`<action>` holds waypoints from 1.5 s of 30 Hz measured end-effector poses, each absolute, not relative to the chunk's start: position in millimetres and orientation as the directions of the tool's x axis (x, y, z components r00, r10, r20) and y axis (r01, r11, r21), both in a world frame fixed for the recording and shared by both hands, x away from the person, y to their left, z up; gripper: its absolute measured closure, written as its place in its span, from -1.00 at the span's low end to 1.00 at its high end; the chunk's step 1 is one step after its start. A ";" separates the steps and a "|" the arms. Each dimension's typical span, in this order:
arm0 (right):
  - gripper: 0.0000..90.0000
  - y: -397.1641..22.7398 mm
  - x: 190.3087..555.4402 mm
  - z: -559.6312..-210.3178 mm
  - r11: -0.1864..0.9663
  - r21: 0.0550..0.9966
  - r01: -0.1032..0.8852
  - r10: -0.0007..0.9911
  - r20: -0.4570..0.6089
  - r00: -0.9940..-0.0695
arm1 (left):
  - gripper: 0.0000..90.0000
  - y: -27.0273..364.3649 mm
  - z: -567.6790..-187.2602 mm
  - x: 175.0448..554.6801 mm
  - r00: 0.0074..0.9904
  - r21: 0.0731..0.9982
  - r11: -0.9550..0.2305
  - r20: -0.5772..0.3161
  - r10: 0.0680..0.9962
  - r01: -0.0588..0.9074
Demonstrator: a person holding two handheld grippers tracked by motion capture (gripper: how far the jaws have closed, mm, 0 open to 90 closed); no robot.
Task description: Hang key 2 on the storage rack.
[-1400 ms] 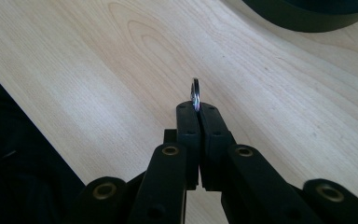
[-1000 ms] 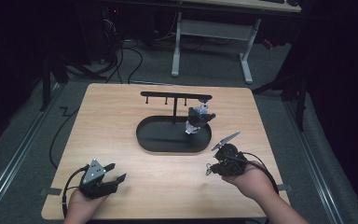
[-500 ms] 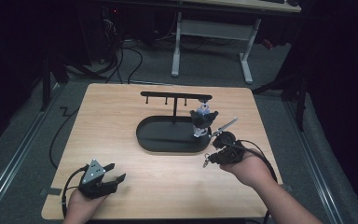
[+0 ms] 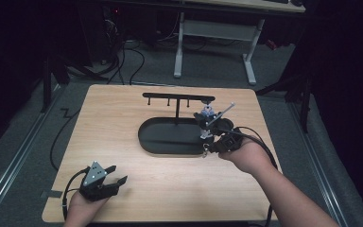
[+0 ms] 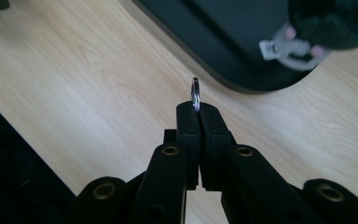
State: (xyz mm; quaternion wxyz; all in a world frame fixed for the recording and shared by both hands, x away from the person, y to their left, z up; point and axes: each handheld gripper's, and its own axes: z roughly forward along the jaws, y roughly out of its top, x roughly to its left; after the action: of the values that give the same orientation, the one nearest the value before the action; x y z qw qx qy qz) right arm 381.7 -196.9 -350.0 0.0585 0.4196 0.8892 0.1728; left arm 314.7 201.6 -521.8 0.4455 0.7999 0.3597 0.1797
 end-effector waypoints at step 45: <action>0.98 -151.1 477.9 -322.8 0.580 0.371 0.725 0.771 0.036 -0.636 | -0.13 205.1 -523.7 312.5 0.682 0.840 -0.355 -0.025 0.731 0.411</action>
State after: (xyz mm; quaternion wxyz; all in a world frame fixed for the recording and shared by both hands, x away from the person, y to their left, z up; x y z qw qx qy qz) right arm 477.9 -151.1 -322.8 0.0645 0.4219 0.8865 0.1786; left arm 312.5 205.1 -523.7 0.4430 0.8029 0.3557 0.1807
